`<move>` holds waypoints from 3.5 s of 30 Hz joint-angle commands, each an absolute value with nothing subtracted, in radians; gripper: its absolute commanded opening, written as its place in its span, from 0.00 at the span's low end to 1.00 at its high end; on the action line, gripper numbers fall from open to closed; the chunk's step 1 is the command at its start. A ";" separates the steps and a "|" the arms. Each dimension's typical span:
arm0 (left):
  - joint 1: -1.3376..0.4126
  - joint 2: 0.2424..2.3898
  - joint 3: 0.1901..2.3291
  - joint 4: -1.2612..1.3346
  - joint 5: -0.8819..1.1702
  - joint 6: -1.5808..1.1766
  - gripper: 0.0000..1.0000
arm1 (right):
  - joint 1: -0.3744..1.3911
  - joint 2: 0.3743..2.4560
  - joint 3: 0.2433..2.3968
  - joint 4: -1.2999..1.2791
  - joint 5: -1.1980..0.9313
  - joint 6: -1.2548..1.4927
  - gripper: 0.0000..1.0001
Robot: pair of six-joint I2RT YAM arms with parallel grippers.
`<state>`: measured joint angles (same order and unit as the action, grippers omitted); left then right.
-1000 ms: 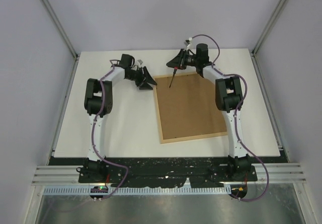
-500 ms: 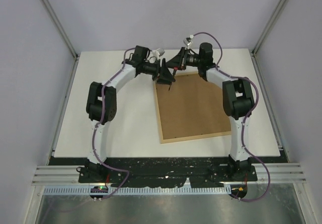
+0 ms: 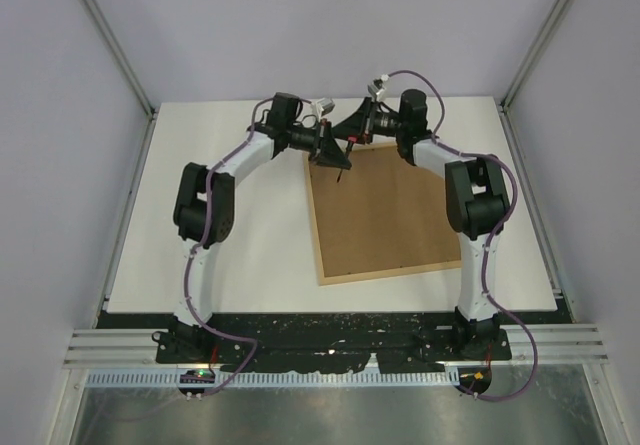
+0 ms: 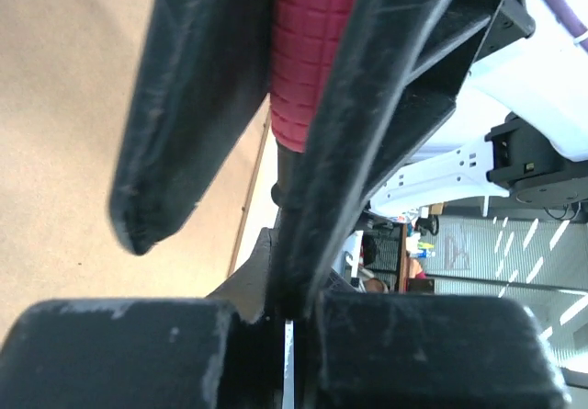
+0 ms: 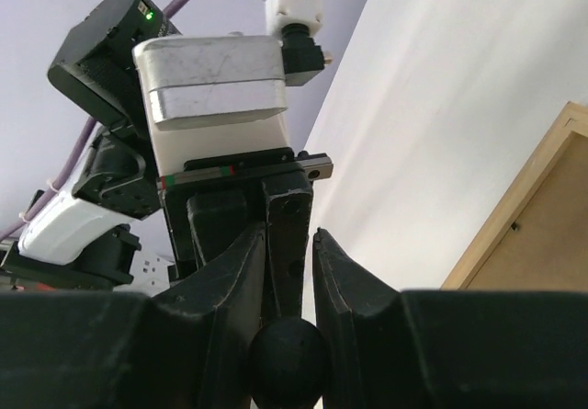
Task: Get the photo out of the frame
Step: Adjust the screwdriver, then release the photo frame item from the photo frame.
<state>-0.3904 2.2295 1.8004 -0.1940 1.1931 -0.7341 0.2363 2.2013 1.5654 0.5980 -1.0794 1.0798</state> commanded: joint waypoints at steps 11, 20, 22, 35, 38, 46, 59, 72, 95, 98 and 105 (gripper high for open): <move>-0.374 2.233 2.143 -1.075 1.083 -0.048 0.00 | 0.206 2.178 2.146 -0.837 -1.319 0.039 0.57; -0.396 2.226 2.200 -1.238 1.026 0.167 0.00 | 0.230 2.241 2.241 -1.104 -1.295 -0.121 0.48; -0.402 2.223 2.201 -1.252 1.023 0.184 0.00 | 0.239 2.244 2.230 -1.126 -1.299 -0.141 0.47; -0.436 2.241 2.255 -1.322 1.051 0.253 0.00 | 0.319 2.281 2.240 -1.233 -1.307 -0.238 0.48; -0.443 2.243 2.256 -1.335 1.052 0.268 0.00 | 0.325 2.287 2.241 -1.235 -1.322 -0.236 0.43; -0.448 2.238 2.257 -1.356 1.052 0.295 0.00 | 0.328 2.289 2.244 -1.273 -1.304 -0.294 0.08; -0.261 2.151 2.087 -1.053 0.999 0.008 0.57 | 0.230 2.083 1.838 -0.555 -1.189 0.051 0.08; -0.175 2.262 1.976 -0.801 0.793 -0.299 0.58 | 0.216 2.256 1.670 0.282 -0.911 0.576 0.08; -0.219 2.430 2.072 -0.710 0.779 -0.462 0.55 | 0.213 2.391 1.706 0.265 -0.934 0.779 0.08; -0.218 2.428 2.066 -0.687 0.772 -0.480 0.54 | 0.213 2.372 1.674 0.258 -0.917 0.735 0.08; -0.219 2.442 2.071 -0.666 0.776 -0.522 0.52 | 0.218 2.364 1.641 0.258 -0.914 0.677 0.08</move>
